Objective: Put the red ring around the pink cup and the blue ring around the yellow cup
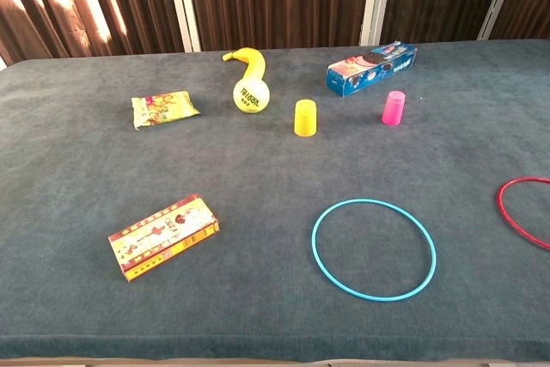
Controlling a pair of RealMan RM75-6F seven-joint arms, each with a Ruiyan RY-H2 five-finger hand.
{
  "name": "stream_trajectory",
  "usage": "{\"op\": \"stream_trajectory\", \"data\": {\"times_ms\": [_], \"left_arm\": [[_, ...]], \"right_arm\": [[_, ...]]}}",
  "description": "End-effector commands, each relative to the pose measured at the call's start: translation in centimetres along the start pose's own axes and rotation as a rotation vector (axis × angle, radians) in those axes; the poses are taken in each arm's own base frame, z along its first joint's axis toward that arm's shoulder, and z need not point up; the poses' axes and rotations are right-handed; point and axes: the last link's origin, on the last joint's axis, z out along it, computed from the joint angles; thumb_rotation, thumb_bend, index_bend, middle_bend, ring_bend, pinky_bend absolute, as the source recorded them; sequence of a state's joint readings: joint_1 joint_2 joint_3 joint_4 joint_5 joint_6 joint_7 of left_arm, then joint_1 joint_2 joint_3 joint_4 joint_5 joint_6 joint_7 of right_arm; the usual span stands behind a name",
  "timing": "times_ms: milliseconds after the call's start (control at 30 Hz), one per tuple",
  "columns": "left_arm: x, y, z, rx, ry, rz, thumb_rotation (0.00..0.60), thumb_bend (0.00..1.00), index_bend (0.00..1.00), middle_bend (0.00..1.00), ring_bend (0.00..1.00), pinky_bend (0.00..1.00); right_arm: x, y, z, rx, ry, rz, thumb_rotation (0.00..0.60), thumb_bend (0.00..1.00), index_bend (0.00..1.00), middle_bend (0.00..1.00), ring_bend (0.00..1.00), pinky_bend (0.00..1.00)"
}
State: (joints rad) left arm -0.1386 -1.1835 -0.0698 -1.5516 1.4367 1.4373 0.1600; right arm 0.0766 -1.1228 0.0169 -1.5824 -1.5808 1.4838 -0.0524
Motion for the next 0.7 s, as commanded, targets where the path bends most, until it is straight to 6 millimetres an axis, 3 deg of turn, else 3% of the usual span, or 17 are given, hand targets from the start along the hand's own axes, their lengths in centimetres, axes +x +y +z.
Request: {"op": "stream_trajectory", "data": {"times_ms": [33, 300, 433, 533, 633, 700], "left_arm": [[0.0, 0.0, 0.0, 0.000, -0.008, -0.002, 0.600, 0.38, 0.12, 0.00, 0.00, 0.17], [0.0, 0.0, -0.1, -0.003, -0.014, -0.002, 0.600, 0.38, 0.12, 0.00, 0.00, 0.18], [0.1, 0.0, -0.2, -0.006, -0.013, -0.015, 0.600, 0.38, 0.12, 0.00, 0.00, 0.18], [0.2, 0.1, -0.2, -0.013, -0.011, -0.016, 0.600, 0.38, 0.12, 0.00, 0.00, 0.19], [0.2, 0.1, -0.4, -0.016, -0.021, -0.016, 0.600, 0.38, 0.12, 0.00, 0.00, 0.20], [0.2, 0.1, -0.4, -0.017, -0.025, -0.022, 0.600, 0.38, 0.12, 0.00, 0.00, 0.21]], "right_arm": [[0.0, 0.0, 0.0, 0.000, -0.003, -0.001, 0.600, 0.10, 0.00, 0.00, 0.00, 0.02], [-0.1, 0.0, 0.0, -0.001, -0.019, -0.003, 0.600, 0.10, 0.00, 0.00, 0.00, 0.03], [-0.4, 0.0, -0.2, -0.008, -0.049, -0.012, 0.600, 0.10, 0.00, 0.00, 0.00, 0.09], [-0.6, -0.1, -0.3, -0.003, -0.061, -0.037, 0.600, 0.10, 0.00, 0.09, 0.05, 0.14], [-0.9, -0.3, -0.4, 0.003, -0.066, -0.075, 0.600, 0.10, 0.07, 0.31, 0.31, 0.35], [-1.1, -0.2, -0.5, -0.001, -0.085, -0.093, 0.600, 0.10, 0.15, 0.51, 0.59, 0.56]]}}
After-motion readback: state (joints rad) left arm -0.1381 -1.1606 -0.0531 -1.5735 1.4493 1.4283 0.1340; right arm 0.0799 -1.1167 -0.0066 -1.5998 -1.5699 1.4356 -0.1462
